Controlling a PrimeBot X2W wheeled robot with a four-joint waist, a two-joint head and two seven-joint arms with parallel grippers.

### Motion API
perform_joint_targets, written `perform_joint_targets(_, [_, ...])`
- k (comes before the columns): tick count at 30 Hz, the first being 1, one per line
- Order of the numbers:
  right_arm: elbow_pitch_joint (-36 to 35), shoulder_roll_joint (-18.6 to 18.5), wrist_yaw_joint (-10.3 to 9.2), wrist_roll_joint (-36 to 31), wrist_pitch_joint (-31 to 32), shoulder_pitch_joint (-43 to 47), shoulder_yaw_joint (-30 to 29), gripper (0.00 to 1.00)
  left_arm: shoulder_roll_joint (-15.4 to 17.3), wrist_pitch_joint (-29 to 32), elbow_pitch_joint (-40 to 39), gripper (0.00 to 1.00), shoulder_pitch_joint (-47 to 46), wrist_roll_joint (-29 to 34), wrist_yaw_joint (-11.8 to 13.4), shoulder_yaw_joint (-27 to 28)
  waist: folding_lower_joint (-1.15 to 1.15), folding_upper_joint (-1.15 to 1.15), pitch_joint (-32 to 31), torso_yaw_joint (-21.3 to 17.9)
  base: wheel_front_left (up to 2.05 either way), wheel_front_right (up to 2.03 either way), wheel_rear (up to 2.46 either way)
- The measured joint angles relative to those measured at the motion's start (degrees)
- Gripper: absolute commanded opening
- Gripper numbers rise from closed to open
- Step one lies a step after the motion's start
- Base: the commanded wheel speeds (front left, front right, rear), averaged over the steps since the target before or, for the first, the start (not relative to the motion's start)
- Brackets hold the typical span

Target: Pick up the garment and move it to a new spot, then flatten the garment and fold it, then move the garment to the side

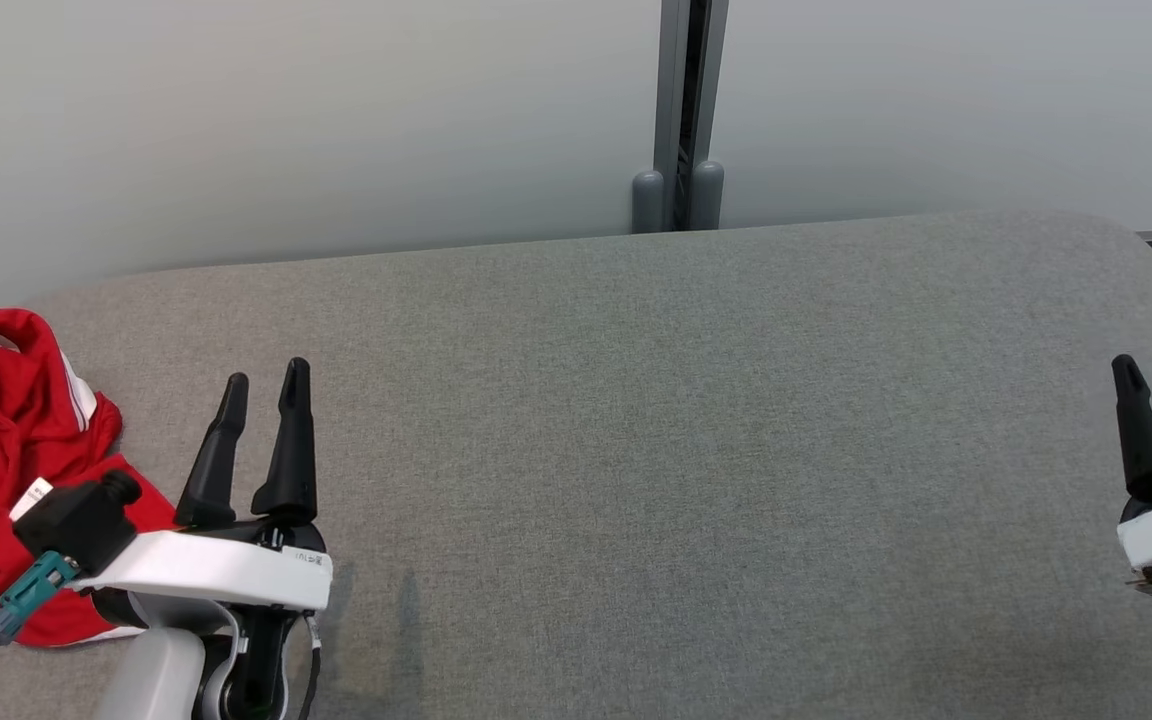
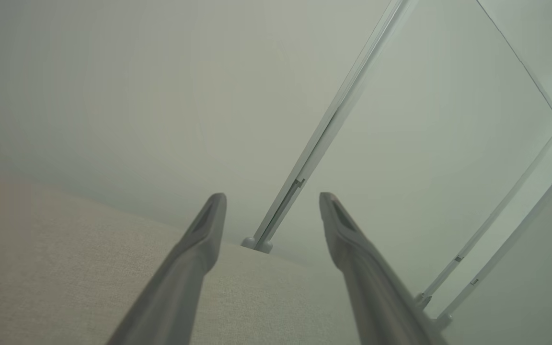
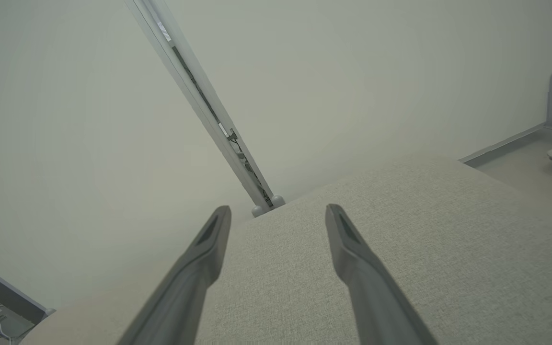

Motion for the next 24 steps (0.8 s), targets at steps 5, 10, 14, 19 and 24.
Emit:
perform_joint_targets(5, [-0.4, 0.2, 0.0, -4.1, -1.9, 0.4, 1.9, 1.0, 0.6, 1.3, -0.4, 1.0, 1.2, 4.0, 0.8, 0.3, 0.0, 0.0, -0.2, 0.0, 0.0, 0.0, 0.0])
perform_joint_targets(10, [-0.9, 0.6, 0.0, -7.4, -3.8, 1.5, 3.7, 1.0, 1.2, 2.7, -0.7, 1.0, 2.3, 7.7, 1.8, 1.0, 0.0, 0.0, -0.3, 0.1, 0.0, 0.0, 0.0])
perform_joint_targets(14, [-1.1, 0.8, 0.0, -9.7, -5.2, 1.7, 4.8, 1.0, 1.6, 3.8, -0.8, 1.0, 3.0, 10.3, 2.4, 1.6, 0.0, 0.0, -0.4, 0.3, 0.0, 0.0, 0.0])
perform_joint_targets(19, [-1.3, 1.3, 0.0, -12.4, -6.8, 2.6, 5.9, 1.0, 1.9, 4.3, -0.9, 1.0, 3.4, 12.9, 2.9, 2.4, 0.0, 0.0, -0.5, 0.4, 0.0, 0.0, 0.0])
perform_joint_targets(24, [-1.3, 1.5, 0.0, -14.2, -8.2, 2.7, 6.7, 1.0, 1.9, 4.4, -0.9, 1.0, 3.9, 14.8, 3.1, 2.8, 0.0, 0.0, -0.5, 0.4, 0.0, 0.0, 0.0])
